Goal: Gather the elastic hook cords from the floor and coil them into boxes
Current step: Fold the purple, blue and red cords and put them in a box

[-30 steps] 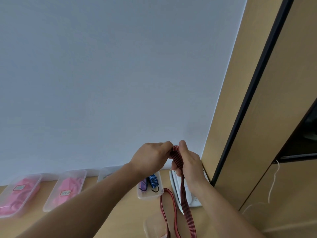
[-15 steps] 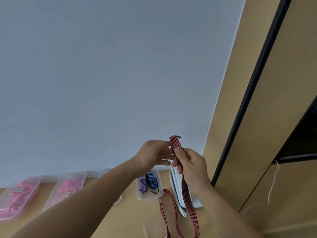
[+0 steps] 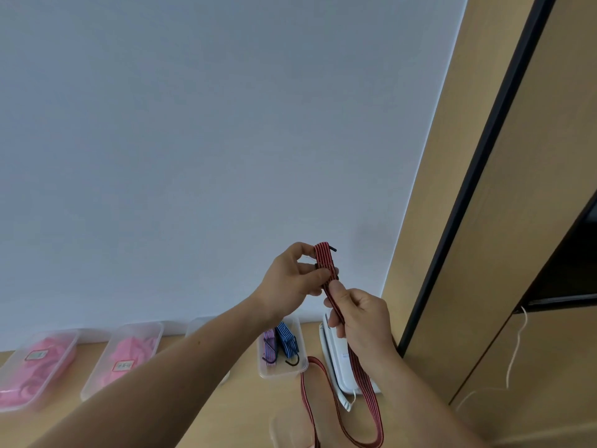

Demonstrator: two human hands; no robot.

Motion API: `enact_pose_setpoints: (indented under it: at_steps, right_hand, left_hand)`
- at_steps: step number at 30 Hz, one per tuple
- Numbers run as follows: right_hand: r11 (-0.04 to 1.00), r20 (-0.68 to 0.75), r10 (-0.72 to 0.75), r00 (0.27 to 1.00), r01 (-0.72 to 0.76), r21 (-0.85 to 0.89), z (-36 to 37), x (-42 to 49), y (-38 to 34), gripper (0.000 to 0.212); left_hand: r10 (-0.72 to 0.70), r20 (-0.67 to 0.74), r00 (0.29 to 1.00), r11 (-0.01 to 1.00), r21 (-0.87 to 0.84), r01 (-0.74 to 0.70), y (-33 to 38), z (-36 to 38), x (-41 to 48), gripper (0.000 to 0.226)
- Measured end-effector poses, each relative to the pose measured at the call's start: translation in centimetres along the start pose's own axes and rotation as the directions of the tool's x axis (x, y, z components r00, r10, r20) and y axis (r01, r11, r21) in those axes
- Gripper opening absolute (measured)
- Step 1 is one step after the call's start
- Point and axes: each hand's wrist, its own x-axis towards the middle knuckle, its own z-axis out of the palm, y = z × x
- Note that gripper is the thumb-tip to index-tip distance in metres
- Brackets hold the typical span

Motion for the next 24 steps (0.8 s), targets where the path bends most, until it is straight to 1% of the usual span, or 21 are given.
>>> enact_pose_setpoints:
  at_steps: [4,6,7,8,10,12,14,16,18,20,21,22,23,24]
  right_hand:
    - [1.0,0.039,0.008,0.999,-0.008,0.0,0.1,0.0,-0.4,0.047]
    - [0.998,0.046,0.05,0.998,-0.052,0.036,0.2,0.1,-0.7,0.052]
    - [0.995,0.05,0.071,0.996,-0.074,0.06,0.2,0.1,-0.8,0.055]
    - [0.992,0.052,0.089,0.995,-0.093,0.081,0.3,0.2,-0.9,0.057]
    - [0.987,0.062,0.12,0.991,-0.126,0.098,0.2,0.3,-0.9,0.063]
    - [0.985,0.084,0.141,0.986,-0.149,0.09,0.1,0.5,-1.0,0.067]
    - [0.983,0.1,0.147,0.984,-0.157,0.091,0.1,0.5,-1.0,0.071]
    - [0.985,0.104,0.136,0.985,-0.146,0.096,0.1,0.4,-1.1,0.075]
    - [0.984,0.109,0.123,0.986,-0.135,0.113,0.1,0.3,-1.1,0.072]
    - [0.983,0.116,0.107,0.987,-0.123,0.136,0.1,0.2,-1.1,0.064]
    - [0.984,0.108,0.1,0.989,-0.114,0.136,0.0,0.1,-1.1,0.059]
    - [0.986,0.089,0.092,0.992,-0.104,0.134,0.0,0.1,-1.1,0.055]
    - [0.987,0.064,0.083,0.994,-0.091,0.132,-0.1,0.1,-1.1,0.05]
    - [0.989,0.039,0.071,0.997,-0.076,0.131,-0.1,0.1,-1.1,0.047]
  left_hand:
    - [0.086,-0.041,0.995,0.98,0.186,-0.077,-0.3,-0.5,0.3,0.02]
    - [0.162,-0.046,0.986,0.929,0.344,-0.137,-0.7,-0.4,0.1,0.016]
    - [0.222,-0.037,0.974,0.884,0.429,-0.186,-0.9,-0.3,-0.1,0.015]
    - [0.298,-0.011,0.954,0.826,0.505,-0.252,-1.1,-0.1,-0.3,0.013]
    - [0.46,0.069,0.885,0.673,0.623,-0.398,-1.4,-0.1,-0.7,0.011]
    - [0.555,0.113,0.824,0.522,0.725,-0.45,-1.9,-0.2,-0.7,0.018]
    - [0.616,0.176,0.767,0.388,0.78,-0.491,-2.1,-0.3,-0.5,0.014]
    - [0.646,0.294,0.704,0.245,0.794,-0.557,-2.1,-0.3,-0.4,0.015]
    - [0.645,0.392,0.656,0.167,0.765,-0.622,-2.2,-0.7,-0.3,0.023]
    - [0.655,0.413,0.633,0.143,0.754,-0.64,-2.7,-1.2,0.0,0.023]
    - [0.653,0.396,0.646,0.161,0.76,-0.629,-3.0,-1.4,0.1,0.022]
    - [0.639,0.344,0.688,0.234,0.765,-0.6,-3.3,-1.4,0.2,0.023]
    - [0.606,0.251,0.755,0.367,0.754,-0.545,-3.3,-1.3,0.2,0.026]
    - [0.53,0.138,0.837,0.528,0.719,-0.453,-3.3,-1.2,0.2,0.03]
